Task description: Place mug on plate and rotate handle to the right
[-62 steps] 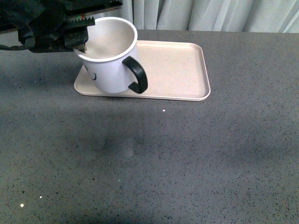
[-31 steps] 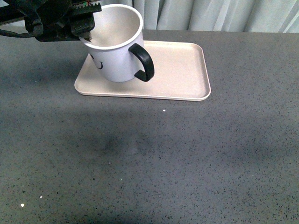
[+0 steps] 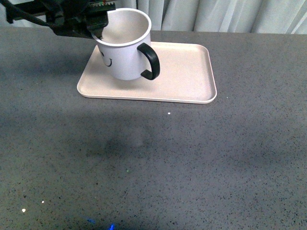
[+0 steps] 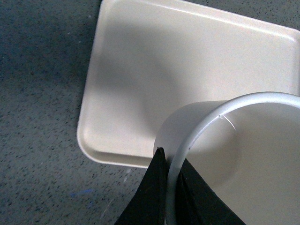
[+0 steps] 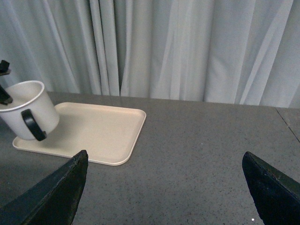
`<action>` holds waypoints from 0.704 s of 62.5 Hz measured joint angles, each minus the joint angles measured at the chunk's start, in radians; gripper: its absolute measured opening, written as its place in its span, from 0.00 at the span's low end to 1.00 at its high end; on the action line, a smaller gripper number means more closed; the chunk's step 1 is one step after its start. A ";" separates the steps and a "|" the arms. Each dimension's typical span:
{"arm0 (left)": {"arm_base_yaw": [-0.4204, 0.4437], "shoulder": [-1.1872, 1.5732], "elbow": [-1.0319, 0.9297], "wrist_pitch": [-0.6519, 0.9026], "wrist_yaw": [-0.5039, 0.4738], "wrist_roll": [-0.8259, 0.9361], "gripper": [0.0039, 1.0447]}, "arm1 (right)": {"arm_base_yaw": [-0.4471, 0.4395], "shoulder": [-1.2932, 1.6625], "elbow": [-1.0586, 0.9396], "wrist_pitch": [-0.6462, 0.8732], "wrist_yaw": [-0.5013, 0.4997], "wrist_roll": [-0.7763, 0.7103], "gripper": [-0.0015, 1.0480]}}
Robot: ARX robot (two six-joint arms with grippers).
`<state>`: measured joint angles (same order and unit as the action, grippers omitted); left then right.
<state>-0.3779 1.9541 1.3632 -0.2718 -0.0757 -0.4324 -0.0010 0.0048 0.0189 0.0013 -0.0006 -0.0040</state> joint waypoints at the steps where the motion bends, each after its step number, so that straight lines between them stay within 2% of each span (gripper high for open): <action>1: 0.000 0.009 0.009 -0.001 0.000 0.001 0.02 | 0.000 0.000 0.000 0.000 0.000 0.000 0.91; 27: -0.002 0.247 0.274 -0.095 0.009 0.051 0.02 | 0.000 0.000 0.000 0.000 0.000 0.000 0.91; 44: -0.017 0.301 0.311 -0.121 0.020 0.050 0.02 | 0.000 0.000 0.000 0.000 0.000 0.000 0.91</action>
<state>-0.3950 2.2547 1.6745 -0.3923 -0.0559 -0.3828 -0.0010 0.0048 0.0189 0.0013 -0.0002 -0.0036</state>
